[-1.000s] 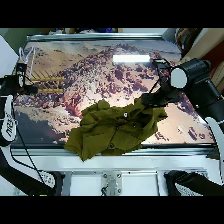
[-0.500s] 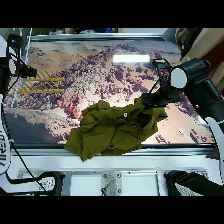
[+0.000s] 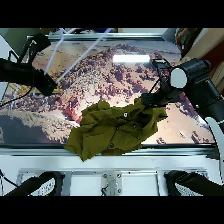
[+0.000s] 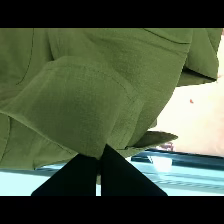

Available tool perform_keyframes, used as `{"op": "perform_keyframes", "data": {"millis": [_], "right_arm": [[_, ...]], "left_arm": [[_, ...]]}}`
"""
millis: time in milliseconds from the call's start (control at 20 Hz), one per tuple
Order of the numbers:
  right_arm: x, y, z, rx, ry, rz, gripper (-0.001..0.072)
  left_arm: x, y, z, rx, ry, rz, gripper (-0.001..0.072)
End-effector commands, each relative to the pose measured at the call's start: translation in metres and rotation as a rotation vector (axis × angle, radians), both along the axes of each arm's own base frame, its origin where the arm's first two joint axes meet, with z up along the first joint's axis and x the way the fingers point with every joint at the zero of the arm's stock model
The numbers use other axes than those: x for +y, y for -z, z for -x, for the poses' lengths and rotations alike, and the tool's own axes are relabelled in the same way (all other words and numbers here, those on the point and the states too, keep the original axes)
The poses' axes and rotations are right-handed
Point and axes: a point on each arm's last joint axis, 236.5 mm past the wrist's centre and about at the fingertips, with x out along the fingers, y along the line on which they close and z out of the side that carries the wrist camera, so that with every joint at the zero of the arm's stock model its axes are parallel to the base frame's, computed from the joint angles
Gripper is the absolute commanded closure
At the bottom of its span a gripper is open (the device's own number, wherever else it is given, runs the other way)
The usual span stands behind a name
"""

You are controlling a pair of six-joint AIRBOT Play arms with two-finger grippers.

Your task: Fold the clothes and pants, and hang the long-sleeved shirts on hangers.

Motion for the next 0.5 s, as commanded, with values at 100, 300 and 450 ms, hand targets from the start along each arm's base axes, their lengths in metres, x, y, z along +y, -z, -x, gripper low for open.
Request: {"op": "perform_keyframes", "data": {"millis": [100, 300, 450], "right_arm": [[0.000, 0.000, 0.000, 0.001, 0.000, 0.000, 0.0694], [0.000, 0.000, 0.000, 0.001, 0.000, 0.000, 0.0694], [0.000, 0.000, 0.000, 0.001, -0.001, 0.000, 0.0694]], "left_arm": [[-0.033, -0.027, 0.044, -0.028, 0.229, 0.058, 0.0693], [-0.009, -0.015, 0.059, -0.003, 0.371, -0.022, 0.0693], [0.021, 0.000, 0.060, 0.049, 0.361, -0.022, 0.0693]]}}
